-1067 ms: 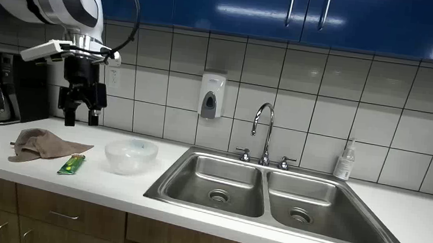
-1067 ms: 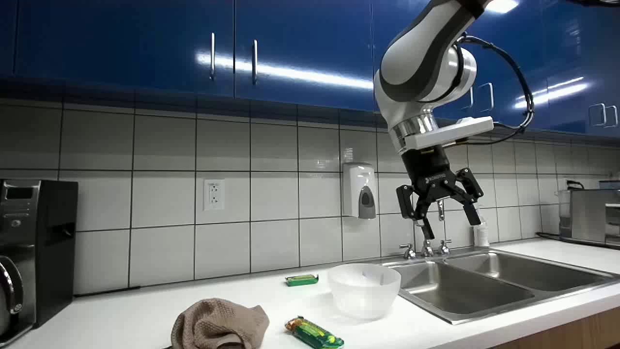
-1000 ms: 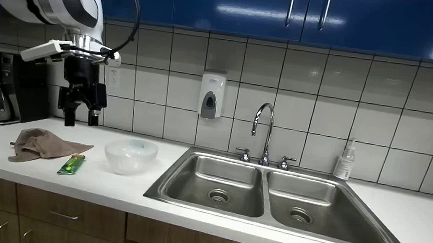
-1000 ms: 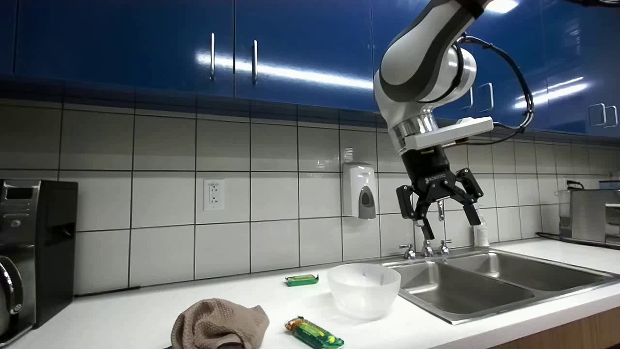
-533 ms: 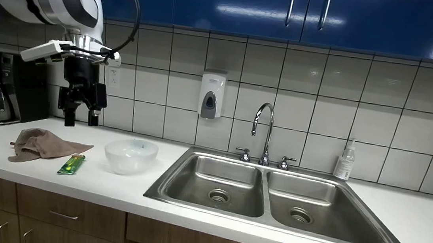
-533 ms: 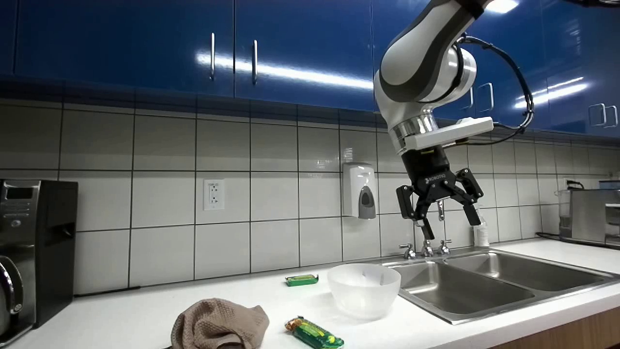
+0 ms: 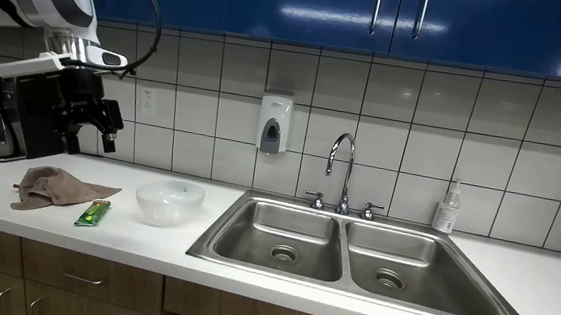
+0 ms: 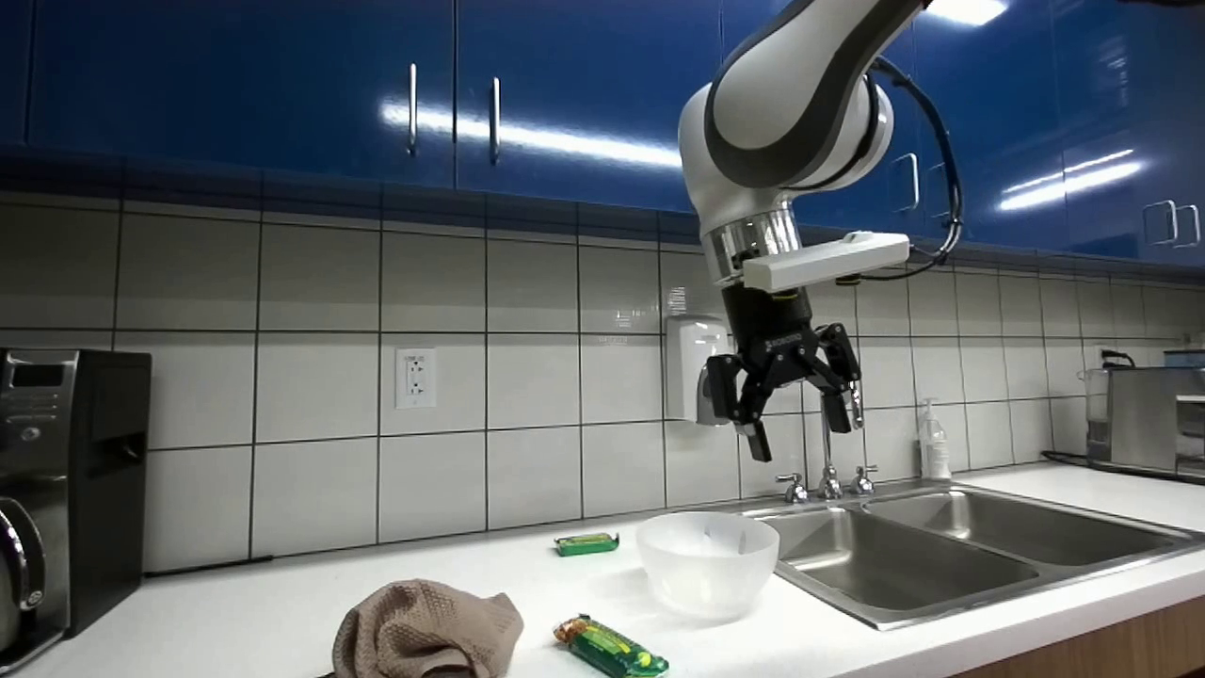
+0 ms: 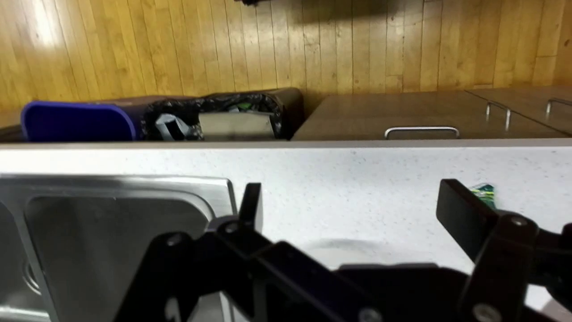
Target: Put the towel into the bowl
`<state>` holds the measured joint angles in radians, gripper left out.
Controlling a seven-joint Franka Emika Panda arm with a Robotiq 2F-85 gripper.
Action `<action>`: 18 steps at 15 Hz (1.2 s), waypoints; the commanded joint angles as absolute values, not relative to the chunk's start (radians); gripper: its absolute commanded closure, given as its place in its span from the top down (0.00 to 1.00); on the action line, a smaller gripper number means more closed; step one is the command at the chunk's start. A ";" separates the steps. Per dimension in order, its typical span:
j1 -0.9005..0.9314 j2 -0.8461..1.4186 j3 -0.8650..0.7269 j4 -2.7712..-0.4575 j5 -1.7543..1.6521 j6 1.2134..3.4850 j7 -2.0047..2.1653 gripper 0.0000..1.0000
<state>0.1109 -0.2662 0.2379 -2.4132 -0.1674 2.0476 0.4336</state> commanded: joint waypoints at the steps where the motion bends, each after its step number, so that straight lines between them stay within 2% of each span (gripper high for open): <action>1: 0.156 -0.250 0.273 -2.394 -0.207 2.132 0.390 1.00; 9: 0.220 -0.113 0.297 -2.321 -0.208 2.305 0.263 1.00; 18: 0.258 0.130 0.286 -2.082 -0.239 2.287 0.010 1.00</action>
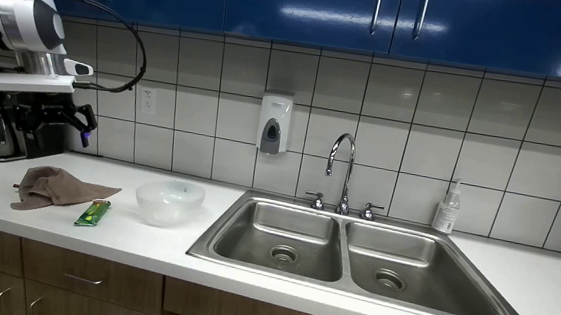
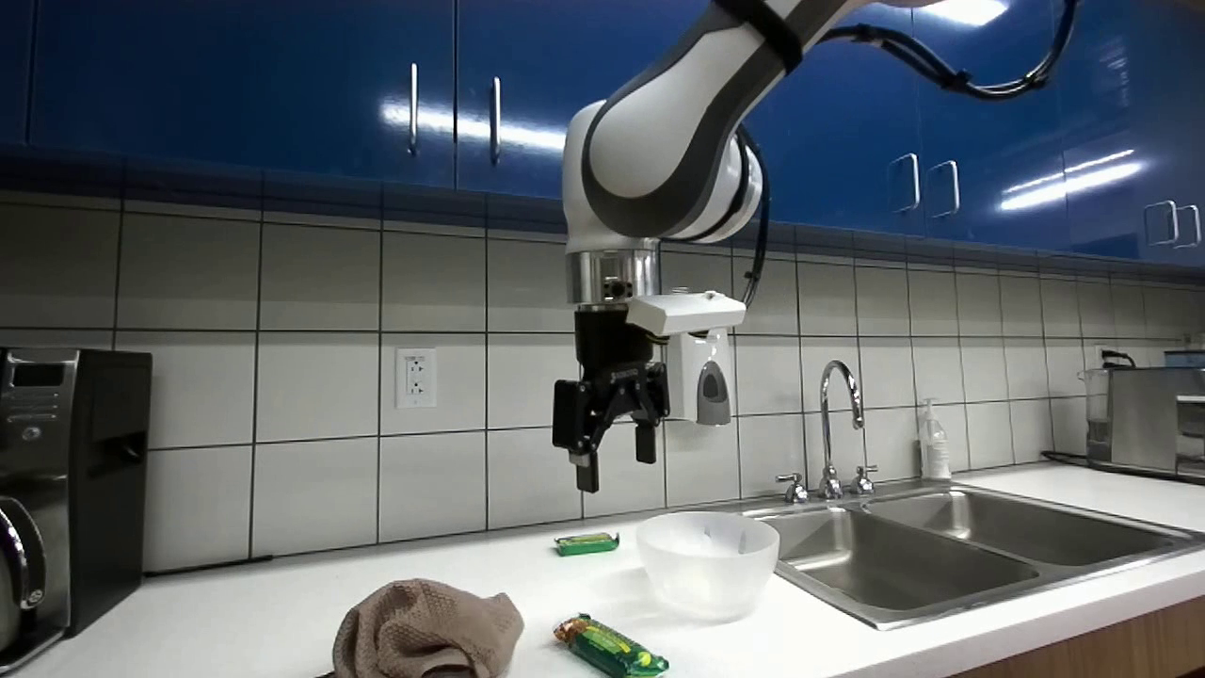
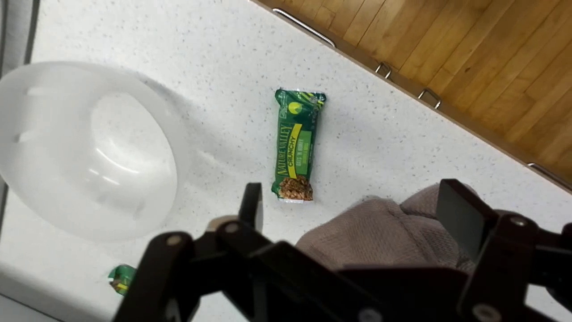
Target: Put the towel into the bowl
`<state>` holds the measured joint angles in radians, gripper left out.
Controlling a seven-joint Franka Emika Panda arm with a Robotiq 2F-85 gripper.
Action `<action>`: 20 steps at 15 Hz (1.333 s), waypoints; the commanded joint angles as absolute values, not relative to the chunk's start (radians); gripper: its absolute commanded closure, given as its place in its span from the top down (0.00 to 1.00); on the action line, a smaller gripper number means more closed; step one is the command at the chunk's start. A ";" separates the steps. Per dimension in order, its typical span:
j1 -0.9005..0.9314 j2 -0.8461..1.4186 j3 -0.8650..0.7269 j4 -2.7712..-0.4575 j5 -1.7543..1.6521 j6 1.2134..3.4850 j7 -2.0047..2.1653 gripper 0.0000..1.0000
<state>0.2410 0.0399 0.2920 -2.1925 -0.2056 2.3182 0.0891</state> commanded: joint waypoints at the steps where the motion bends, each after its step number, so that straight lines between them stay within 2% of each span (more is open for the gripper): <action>1: 0.263 0.154 0.285 -2.055 -0.246 2.283 -0.017 1.00; 20: 0.422 0.646 0.266 -1.502 -0.325 2.193 -0.307 1.00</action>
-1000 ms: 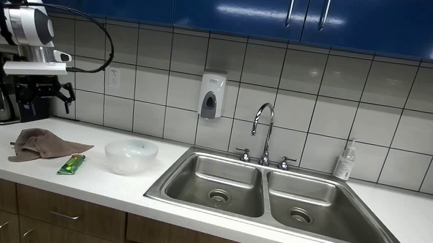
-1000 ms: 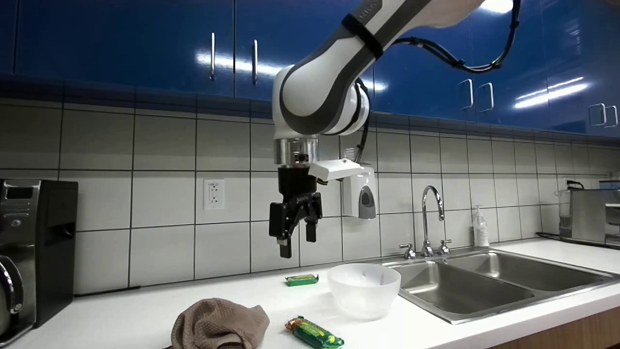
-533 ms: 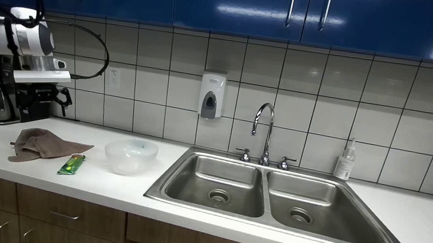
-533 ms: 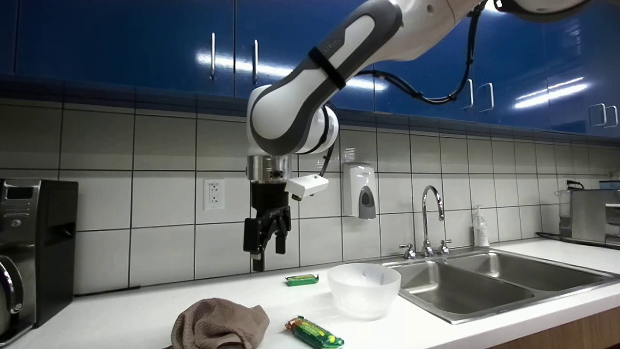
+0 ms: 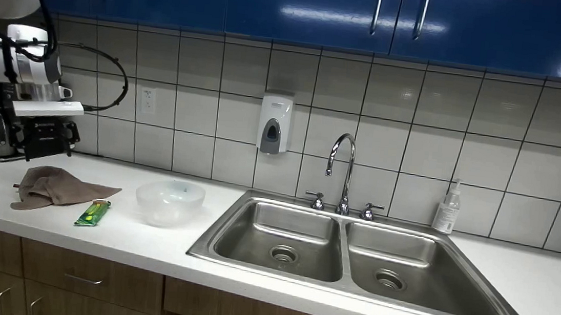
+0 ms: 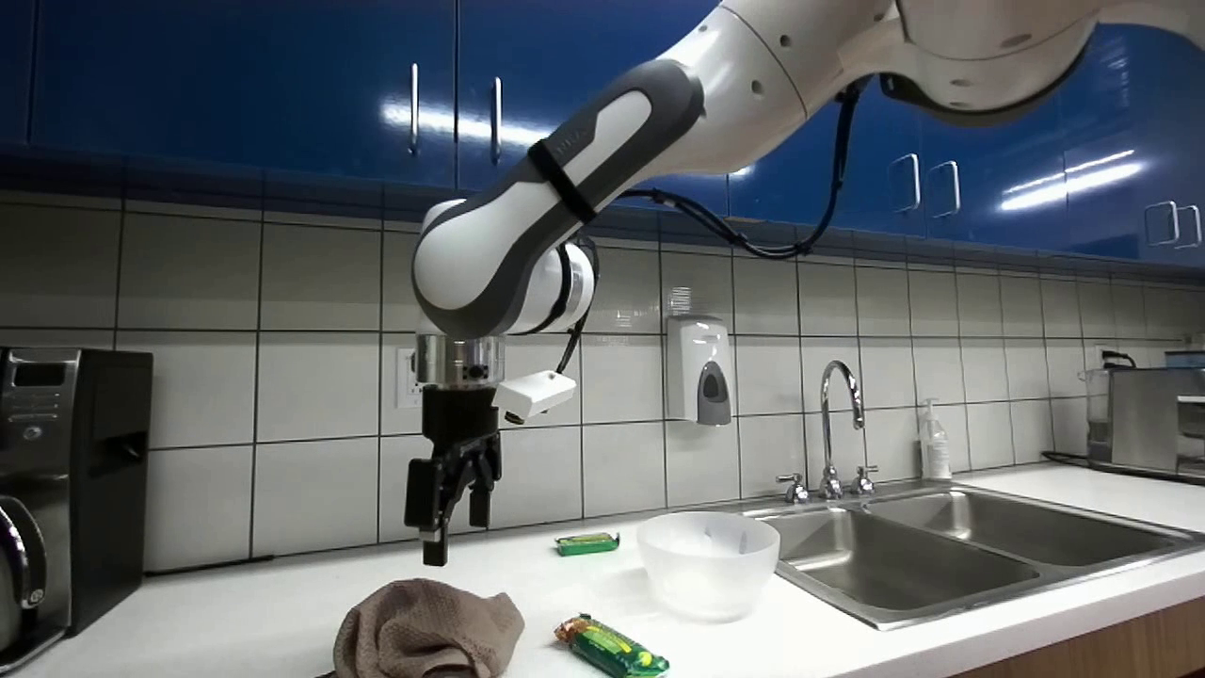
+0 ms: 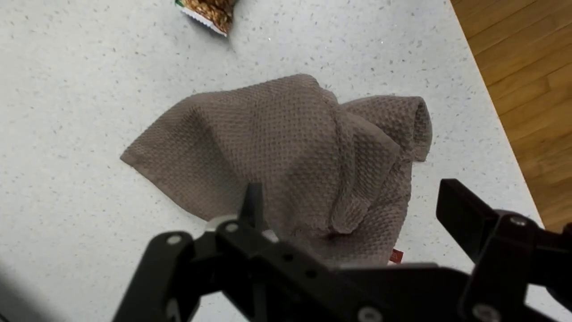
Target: Put the towel into the bowl
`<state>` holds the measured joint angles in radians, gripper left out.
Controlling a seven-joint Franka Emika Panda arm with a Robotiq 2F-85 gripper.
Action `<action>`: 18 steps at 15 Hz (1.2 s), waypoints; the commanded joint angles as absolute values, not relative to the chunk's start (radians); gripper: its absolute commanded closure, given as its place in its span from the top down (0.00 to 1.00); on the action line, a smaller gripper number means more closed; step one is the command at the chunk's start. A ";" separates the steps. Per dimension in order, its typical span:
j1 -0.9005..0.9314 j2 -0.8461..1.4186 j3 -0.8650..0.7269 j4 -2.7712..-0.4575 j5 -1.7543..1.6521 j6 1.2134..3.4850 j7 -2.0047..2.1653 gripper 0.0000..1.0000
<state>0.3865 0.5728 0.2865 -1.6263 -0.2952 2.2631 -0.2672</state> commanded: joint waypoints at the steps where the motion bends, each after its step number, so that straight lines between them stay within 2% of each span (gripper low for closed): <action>1: 0.433 0.665 0.258 -1.473 -0.337 2.179 -0.310 1.00; 18: 0.543 0.973 0.170 -1.034 -0.404 1.924 -0.342 1.00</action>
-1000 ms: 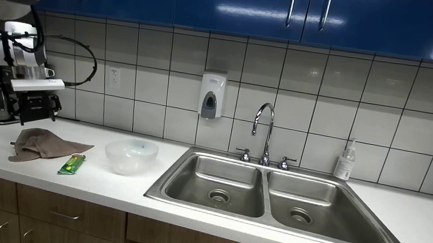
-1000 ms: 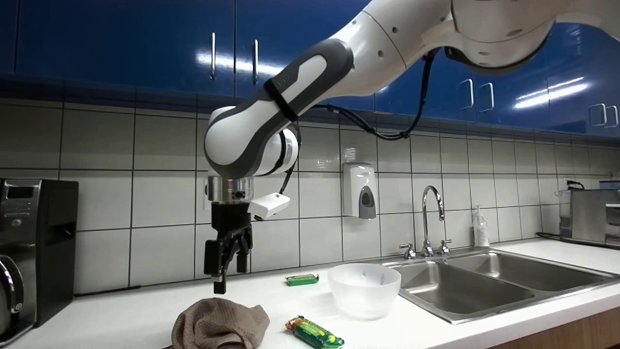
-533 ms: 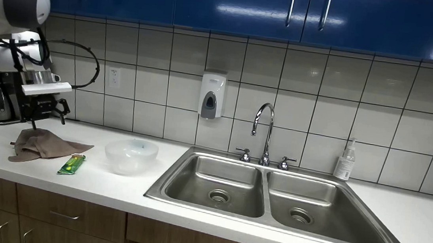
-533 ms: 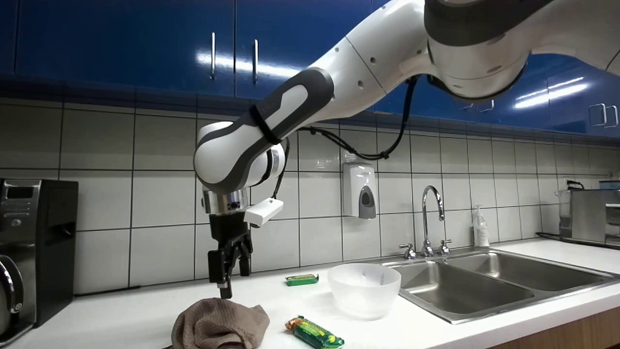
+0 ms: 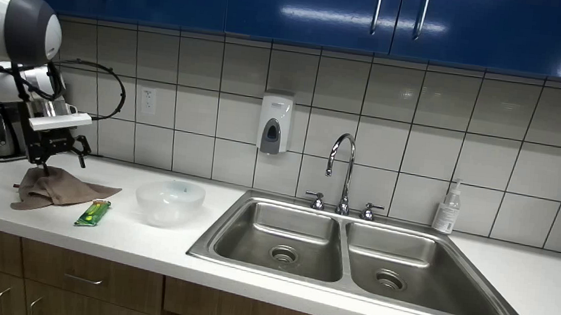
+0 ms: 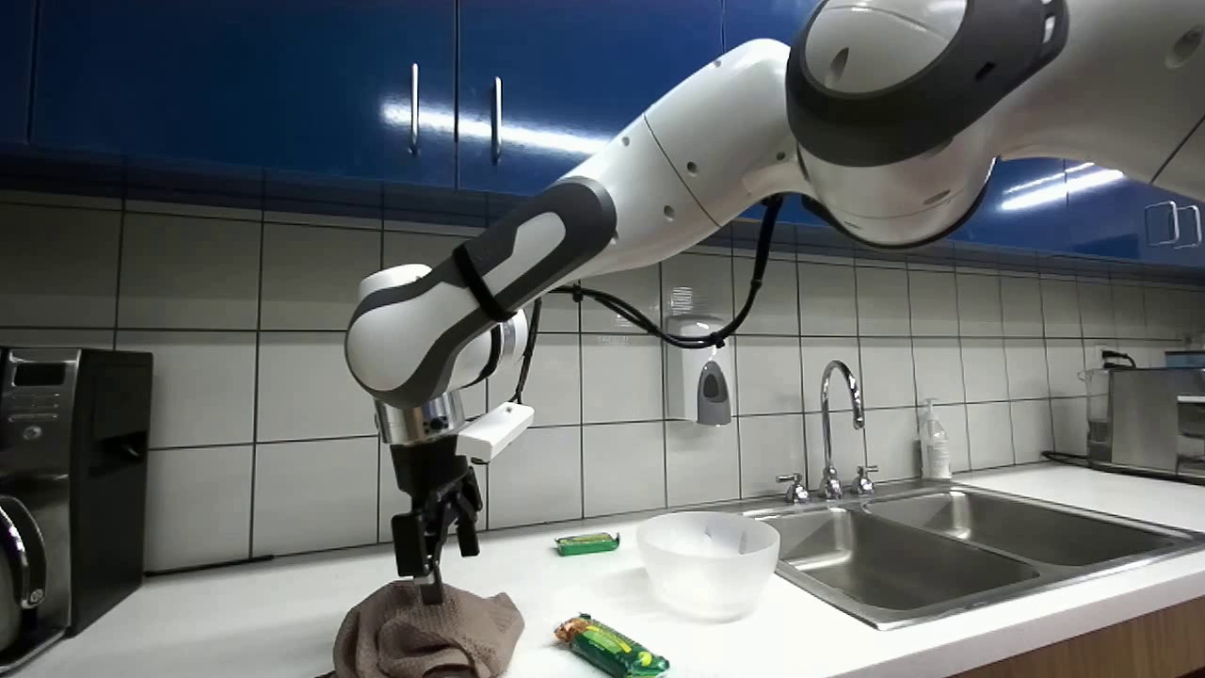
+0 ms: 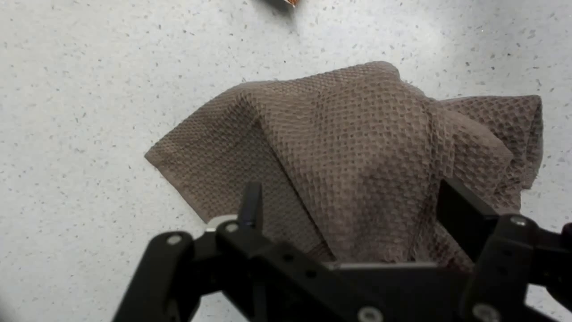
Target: Put the towel into the bowl
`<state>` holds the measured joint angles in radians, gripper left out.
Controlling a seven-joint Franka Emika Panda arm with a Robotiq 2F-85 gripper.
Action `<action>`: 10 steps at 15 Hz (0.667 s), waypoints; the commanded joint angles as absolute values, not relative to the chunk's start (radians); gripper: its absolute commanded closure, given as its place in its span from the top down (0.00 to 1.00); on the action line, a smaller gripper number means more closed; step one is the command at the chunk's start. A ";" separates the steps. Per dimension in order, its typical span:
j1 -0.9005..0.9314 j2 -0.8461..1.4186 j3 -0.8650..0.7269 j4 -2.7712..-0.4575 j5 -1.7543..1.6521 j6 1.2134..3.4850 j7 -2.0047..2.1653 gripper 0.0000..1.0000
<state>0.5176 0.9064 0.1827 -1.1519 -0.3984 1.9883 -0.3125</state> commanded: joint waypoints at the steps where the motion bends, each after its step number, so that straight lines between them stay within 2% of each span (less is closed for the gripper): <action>1: 0.548 0.989 0.169 -1.014 -0.403 1.919 -0.340 1.00; 10: 0.573 1.094 0.164 -0.890 -0.378 1.888 -0.345 1.00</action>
<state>0.5550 1.0437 0.1802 -0.9852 -0.3957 1.9406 -0.3129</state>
